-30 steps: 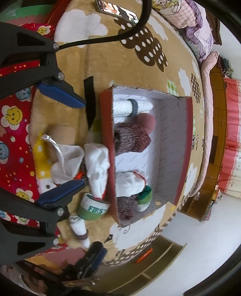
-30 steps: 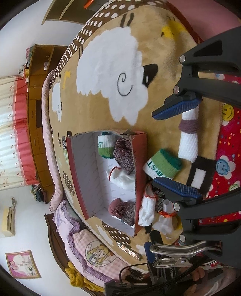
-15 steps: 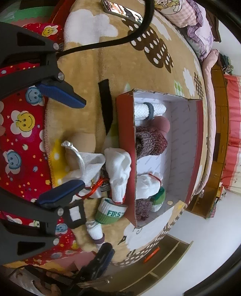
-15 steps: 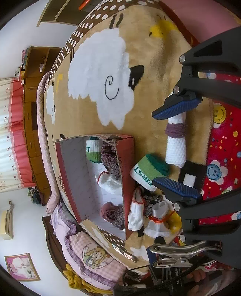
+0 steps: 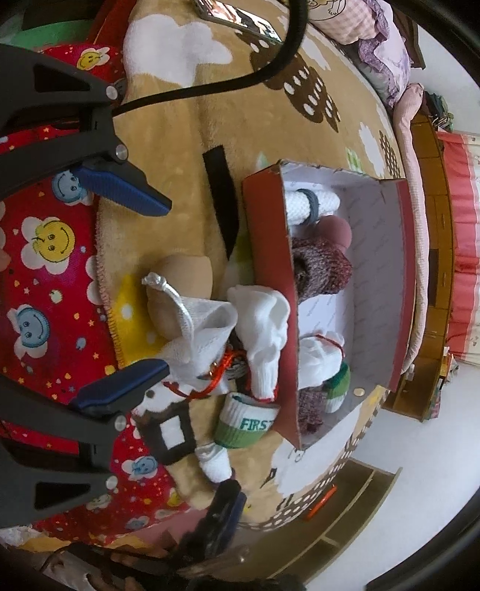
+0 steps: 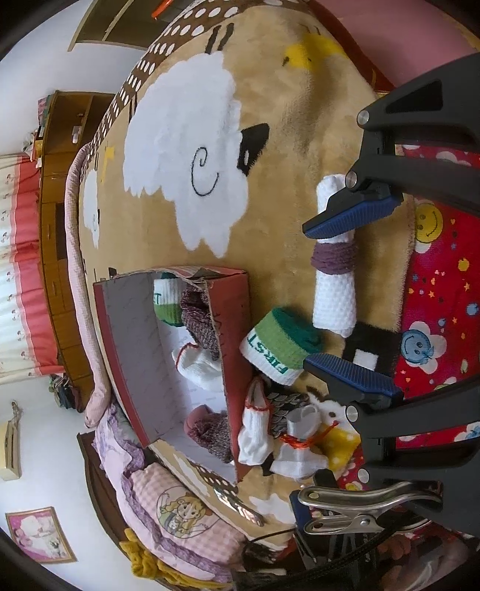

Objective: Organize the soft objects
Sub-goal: 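Grasp the white mesh roll with the right gripper while the left grasps the beige sponge ball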

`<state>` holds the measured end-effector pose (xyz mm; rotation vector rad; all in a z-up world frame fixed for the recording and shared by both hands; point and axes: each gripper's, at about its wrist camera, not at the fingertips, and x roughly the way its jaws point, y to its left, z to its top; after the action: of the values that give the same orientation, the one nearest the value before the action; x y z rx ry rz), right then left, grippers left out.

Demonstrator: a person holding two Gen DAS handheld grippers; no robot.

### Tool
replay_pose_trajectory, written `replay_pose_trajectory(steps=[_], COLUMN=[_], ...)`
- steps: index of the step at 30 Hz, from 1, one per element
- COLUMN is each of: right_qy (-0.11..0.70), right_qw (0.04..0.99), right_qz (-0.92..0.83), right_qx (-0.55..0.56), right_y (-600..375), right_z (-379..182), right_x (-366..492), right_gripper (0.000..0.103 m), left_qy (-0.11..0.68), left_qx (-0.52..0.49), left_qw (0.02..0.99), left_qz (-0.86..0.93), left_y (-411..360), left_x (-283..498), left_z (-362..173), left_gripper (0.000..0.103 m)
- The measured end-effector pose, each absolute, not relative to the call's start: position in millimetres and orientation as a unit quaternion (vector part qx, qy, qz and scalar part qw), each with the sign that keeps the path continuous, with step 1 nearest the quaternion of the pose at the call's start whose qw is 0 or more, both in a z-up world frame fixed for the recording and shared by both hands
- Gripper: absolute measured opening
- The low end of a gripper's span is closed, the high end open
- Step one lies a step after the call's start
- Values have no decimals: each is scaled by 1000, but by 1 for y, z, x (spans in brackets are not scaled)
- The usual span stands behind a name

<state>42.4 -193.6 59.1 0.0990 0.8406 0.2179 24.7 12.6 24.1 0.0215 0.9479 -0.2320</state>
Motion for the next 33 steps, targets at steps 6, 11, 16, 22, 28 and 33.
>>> replay_pose_trajectory(steps=[6,11,16,22,28,33], right_qy=[409,406,403,399,402,401], right_qw=[906,908,910,913,912,913], right_qz=[104,99,93,81,74,68], right_qx=[38,26,26,23,26,22], right_y=[-190,-187,-188,-192,-198,-199], right_z=[53,51,52,53,45,45], right_x=[42,41,39,34,34,34], right_gripper=[66,66,66,66,79,79], left_qy=[451,439,450,457,449,446], left_qx=[25,32,31,17,6,2], left_qw=[886,892,888,885,887,887], left_qz=[-104,-104,-94,-90,-109,-122], left_y=[10,6,5,9,10,9], left_x=[27,31,42,53,52,47], left_z=[17,15,4,-4,-2,1], left_gripper=[83,83,83,83,62,51])
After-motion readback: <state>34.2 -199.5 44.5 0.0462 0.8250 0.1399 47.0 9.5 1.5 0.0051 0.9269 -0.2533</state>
